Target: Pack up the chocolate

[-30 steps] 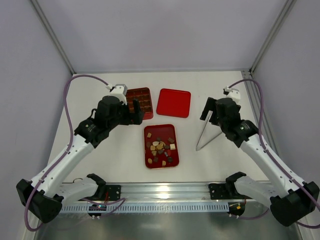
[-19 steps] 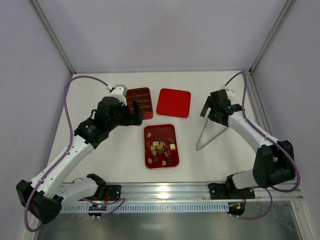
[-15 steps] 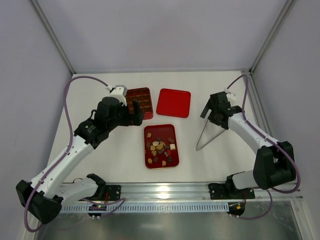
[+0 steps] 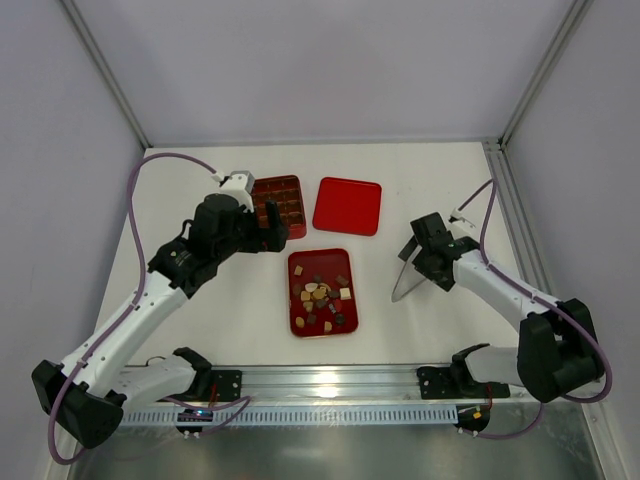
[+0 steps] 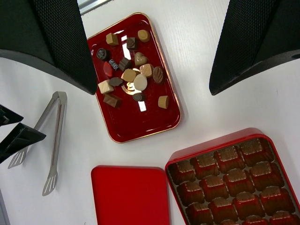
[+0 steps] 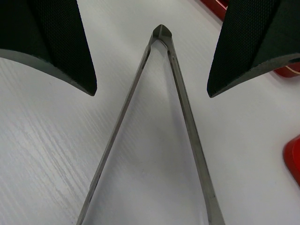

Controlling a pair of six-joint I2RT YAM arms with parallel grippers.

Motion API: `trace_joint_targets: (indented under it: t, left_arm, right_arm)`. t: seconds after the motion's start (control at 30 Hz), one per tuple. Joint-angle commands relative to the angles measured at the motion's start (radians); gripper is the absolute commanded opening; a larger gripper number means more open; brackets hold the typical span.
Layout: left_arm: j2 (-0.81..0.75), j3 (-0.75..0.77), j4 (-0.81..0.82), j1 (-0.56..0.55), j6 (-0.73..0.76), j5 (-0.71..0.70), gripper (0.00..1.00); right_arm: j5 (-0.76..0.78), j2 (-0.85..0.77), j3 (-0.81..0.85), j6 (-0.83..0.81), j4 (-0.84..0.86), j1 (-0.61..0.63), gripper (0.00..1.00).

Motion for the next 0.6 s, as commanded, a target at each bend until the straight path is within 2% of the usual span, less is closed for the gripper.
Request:
trace_joint_targets:
  t: [0.0,0.13,0.57]
  left_arm:
    - [-0.009,-0.007,0.016,0.000,-0.008,0.009,1.00]
    - [-0.010,-0.007,0.016,0.001,-0.009,0.009,1.00]
    - [0.002,-0.007,0.014,0.001,-0.008,0.001,1.00]
  right_arm:
    - [0.018,0.020,-0.040,0.096,0.041,0.023,1.00]
    - [0.027,0.031,-0.074,0.115,0.089,0.052,1.00]
    - [0.038,0.184,-0.019,0.077,0.132,0.073,1.00]
